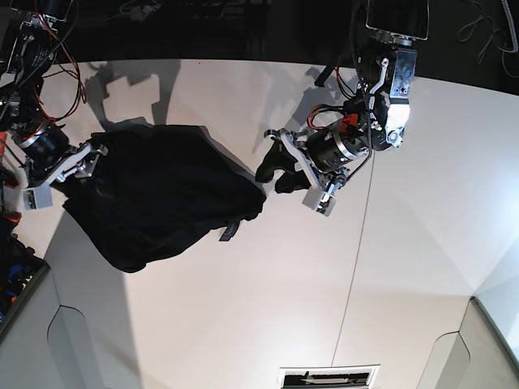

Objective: Layout the t-shirt on the table in an organized manner, then fold the t-shirt properly
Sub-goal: 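Grasp the shirt with both grippers and lift it together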

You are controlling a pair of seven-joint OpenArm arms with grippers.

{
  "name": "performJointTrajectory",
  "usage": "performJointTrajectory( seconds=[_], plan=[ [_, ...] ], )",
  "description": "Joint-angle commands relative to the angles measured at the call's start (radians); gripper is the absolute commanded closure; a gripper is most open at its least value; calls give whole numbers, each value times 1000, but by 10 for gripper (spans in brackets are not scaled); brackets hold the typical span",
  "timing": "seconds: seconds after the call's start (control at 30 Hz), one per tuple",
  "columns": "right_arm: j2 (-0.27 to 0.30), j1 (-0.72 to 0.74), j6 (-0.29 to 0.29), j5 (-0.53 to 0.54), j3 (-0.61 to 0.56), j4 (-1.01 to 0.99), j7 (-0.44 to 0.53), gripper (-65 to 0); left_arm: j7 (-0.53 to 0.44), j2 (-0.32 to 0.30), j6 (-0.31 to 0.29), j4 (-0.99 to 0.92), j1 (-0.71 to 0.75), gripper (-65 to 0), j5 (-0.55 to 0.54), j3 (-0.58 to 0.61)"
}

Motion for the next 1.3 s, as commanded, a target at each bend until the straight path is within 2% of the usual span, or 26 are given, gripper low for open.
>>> performJointTrajectory(
  seconds=[0.0,0.17,0.4,0.63,0.67,0.7,0.73,0.83,0.9,1.0,1.13,1.2,1.27],
  plan=[
    [14,5,8,18,6,-5,26,-451,-21,3,-3,15,-24,-325,-21,-1],
    [14,-14,8,24,6,-48,35,-451,-22,3,-3,15,-29,-325,-21,10],
    [13,-3,18,56,5,1,82,-451,-45,3,-3,15,-29,-325,-21,45],
    [-24,8,14,-42,-52,-24,121,-443,-48,3,-3,15,-37,-325,-21,67],
    [-28,8,14,-61,-66,-40,138,-421,-43,3,-3,15,-40,-325,-21,67],
    [-27,8,14,-77,-82,-60,158,-371,-32,4,-3,15,-43,-324,-23,68],
    [-27,8,10,-92,-97,-79,178,-293,-13,8,-4,15,-48,-324,-31,69],
    [-27,8,-3,-105,-127,-135,249,0,44,8,-28,16,-56,-324,-83,69],
    [-30,9,12,-76,-137,-144,284,0,64,8,-56,19,-56,-324,-116,69],
    [-59,26,39,-13,-139,-106,280,0,76,8,-84,20,-56,-324,-176,69],
    [-106,57,43,48,-148,0,219,0,124,8,-156,28,-56,-324,-284,69],
    [-126,71,49,67,-181,50,198,0,148,8,-191,37,-56,-324,-341,69],
    [-139,87,49,65,-242,81,190,0,146,9,-201,40,-56,-324,-359,71]
  ],
)
